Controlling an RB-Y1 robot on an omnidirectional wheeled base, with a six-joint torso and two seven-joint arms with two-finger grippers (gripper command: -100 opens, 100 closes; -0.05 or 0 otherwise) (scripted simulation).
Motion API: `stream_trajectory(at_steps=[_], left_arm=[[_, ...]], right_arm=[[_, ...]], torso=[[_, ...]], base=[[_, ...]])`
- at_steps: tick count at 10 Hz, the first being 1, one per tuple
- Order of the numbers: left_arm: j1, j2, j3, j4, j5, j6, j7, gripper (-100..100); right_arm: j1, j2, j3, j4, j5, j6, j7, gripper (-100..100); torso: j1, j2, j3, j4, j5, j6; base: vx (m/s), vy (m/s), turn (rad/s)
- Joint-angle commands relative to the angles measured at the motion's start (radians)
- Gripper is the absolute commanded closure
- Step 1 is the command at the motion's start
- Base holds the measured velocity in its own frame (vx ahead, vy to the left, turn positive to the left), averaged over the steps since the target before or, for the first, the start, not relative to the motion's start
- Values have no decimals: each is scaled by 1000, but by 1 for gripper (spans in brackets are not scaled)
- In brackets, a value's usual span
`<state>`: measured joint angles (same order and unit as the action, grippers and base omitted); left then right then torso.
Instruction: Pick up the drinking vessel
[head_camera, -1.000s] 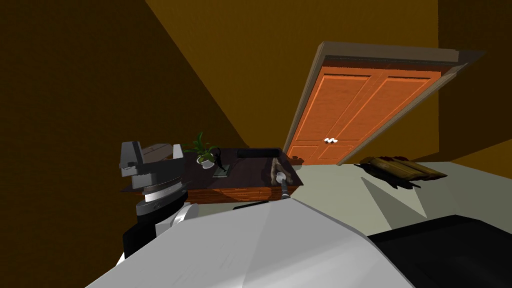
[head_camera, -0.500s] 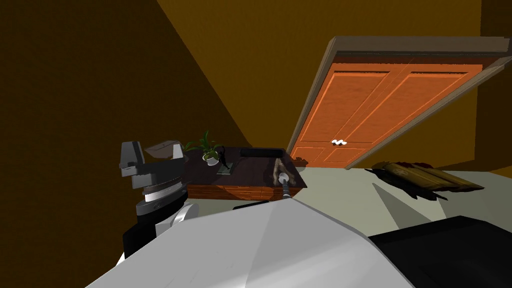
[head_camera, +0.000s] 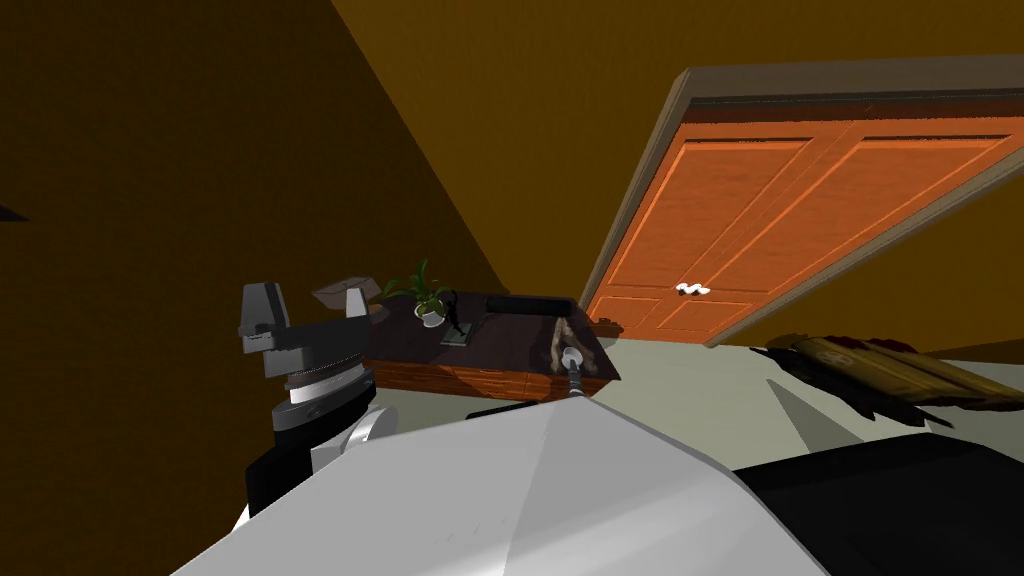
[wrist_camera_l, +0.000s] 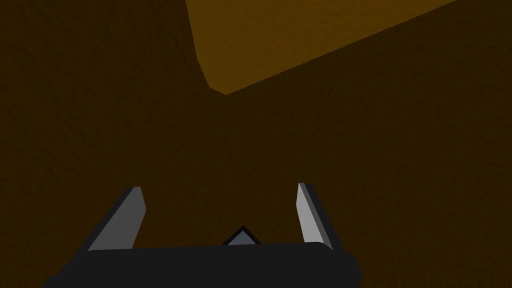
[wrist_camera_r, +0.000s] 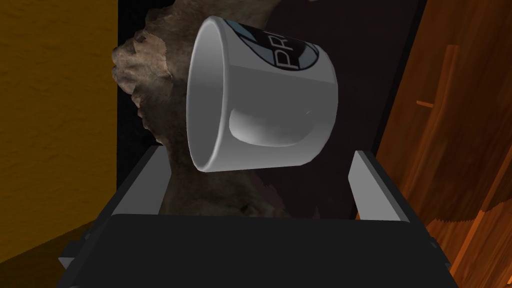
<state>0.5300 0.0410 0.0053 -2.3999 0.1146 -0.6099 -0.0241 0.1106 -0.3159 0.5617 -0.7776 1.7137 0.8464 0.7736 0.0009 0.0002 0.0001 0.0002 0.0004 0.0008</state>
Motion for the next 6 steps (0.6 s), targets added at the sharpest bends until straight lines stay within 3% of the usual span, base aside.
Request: stream_trajectory(at_steps=[1,2,4,5,6], left_arm=[[0,0,0,0,0,0,0,0],[0,0,0,0,0,0,0,0],[0,0,0,0,0,0,0,0],[0,0,0,0,0,0,0,0],[0,0,0,0,0,0,0,0]], right_arm=[[-13,-9,34,22,-50,17,-17,-100],[-30,-34,74,44,-78,42,-36,-100],[-30,-34,90,44,-129,42,-36,-100],[-47,-60,135,65,-168,68,-55,-100],[-47,-60,146,65,-199,68,-55,-100]], torso=[[0,0,0,0,0,0],[0,0,0,0,0,1],[0,1,1,0,0,1],[0,0,0,0,0,1],[0,0,0,0,0,0]], base=[[-17,8,103],[-30,19,194],[-21,9,43],[-16,20,208],[-16,13,95]])
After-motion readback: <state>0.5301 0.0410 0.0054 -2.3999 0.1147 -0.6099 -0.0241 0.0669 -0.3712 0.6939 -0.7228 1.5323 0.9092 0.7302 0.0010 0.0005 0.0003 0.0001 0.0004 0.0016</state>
